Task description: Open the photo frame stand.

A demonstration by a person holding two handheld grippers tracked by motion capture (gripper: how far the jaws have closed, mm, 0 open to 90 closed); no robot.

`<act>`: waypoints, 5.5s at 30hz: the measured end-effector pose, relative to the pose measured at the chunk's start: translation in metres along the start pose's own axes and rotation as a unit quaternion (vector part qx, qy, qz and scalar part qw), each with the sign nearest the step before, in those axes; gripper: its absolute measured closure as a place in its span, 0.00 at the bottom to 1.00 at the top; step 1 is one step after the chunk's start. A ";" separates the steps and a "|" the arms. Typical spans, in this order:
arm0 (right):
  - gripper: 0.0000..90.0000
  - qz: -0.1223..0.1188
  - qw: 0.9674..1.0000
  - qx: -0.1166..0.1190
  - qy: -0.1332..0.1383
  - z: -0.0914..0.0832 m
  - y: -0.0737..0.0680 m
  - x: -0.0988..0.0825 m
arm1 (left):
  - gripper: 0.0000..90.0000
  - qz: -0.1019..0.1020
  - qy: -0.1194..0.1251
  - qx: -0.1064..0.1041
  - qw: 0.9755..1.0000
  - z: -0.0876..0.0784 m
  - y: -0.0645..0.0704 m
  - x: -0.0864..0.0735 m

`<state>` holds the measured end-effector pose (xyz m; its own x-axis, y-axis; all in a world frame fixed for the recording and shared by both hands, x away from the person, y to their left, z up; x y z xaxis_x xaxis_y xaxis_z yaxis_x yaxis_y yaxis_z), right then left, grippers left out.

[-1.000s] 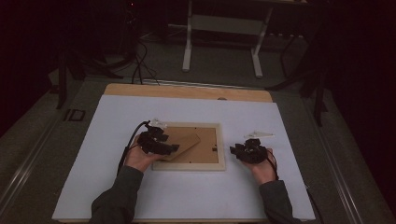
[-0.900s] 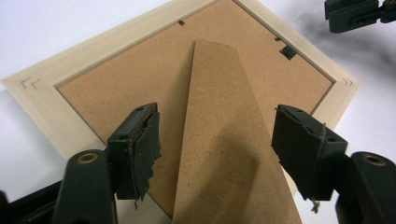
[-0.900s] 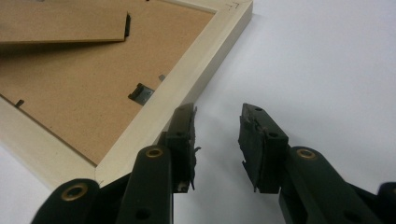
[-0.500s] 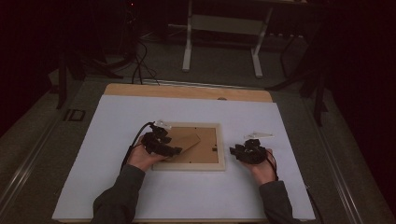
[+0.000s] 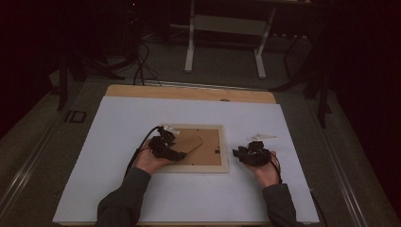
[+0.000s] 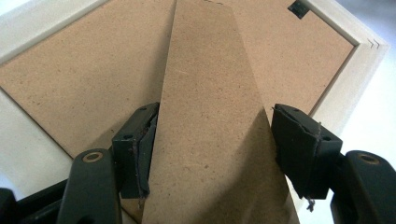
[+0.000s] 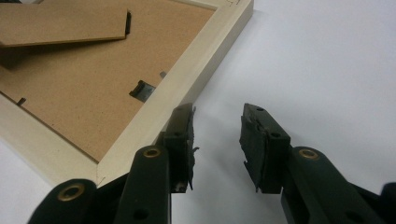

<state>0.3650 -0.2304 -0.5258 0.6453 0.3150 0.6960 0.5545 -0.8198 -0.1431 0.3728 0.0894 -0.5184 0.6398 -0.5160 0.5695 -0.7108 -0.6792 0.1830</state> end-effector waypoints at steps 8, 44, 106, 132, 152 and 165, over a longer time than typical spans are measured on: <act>0.70 -0.002 1.000 0.004 -0.002 0.003 -0.003 0.000 | 0.39 -0.004 -0.005 0.005 1.000 0.007 0.000 0.000; 0.68 -0.009 1.000 0.017 0.001 0.010 -0.005 0.021 | 0.42 0.065 0.024 0.058 0.996 0.004 0.014 -0.004; 0.59 -0.030 0.998 0.035 -0.033 0.033 0.000 0.069 | 0.41 0.111 0.076 0.113 0.984 -0.005 0.032 -0.014; 0.55 0.000 0.995 0.083 -0.059 0.042 0.011 0.080 | 0.42 0.136 0.100 0.137 0.976 -0.008 0.041 -0.018; 0.51 0.026 0.986 0.150 -0.062 0.044 0.021 0.080 | 0.41 0.156 0.122 0.142 0.970 -0.010 0.043 -0.020; 0.60 0.053 0.981 0.179 -0.051 0.040 0.026 0.076 | 0.41 0.160 0.129 0.141 0.968 -0.010 0.042 -0.022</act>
<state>0.4494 -0.2092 -0.5047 0.7482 0.2979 0.5928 0.6187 -0.6359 -0.4613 0.3262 0.0774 -0.5150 0.2801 -0.6001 0.7493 -0.7283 -0.6413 -0.2413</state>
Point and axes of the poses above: each handheld gripper's, and its own axes: z roughly forward along the jaws, x roughly out of its top, y roughly to its right, the point moved 2 cm from there along z, roughly forward along the jaws, and after that the axes turned 2 degrees about -y, right-handed, at the moved point
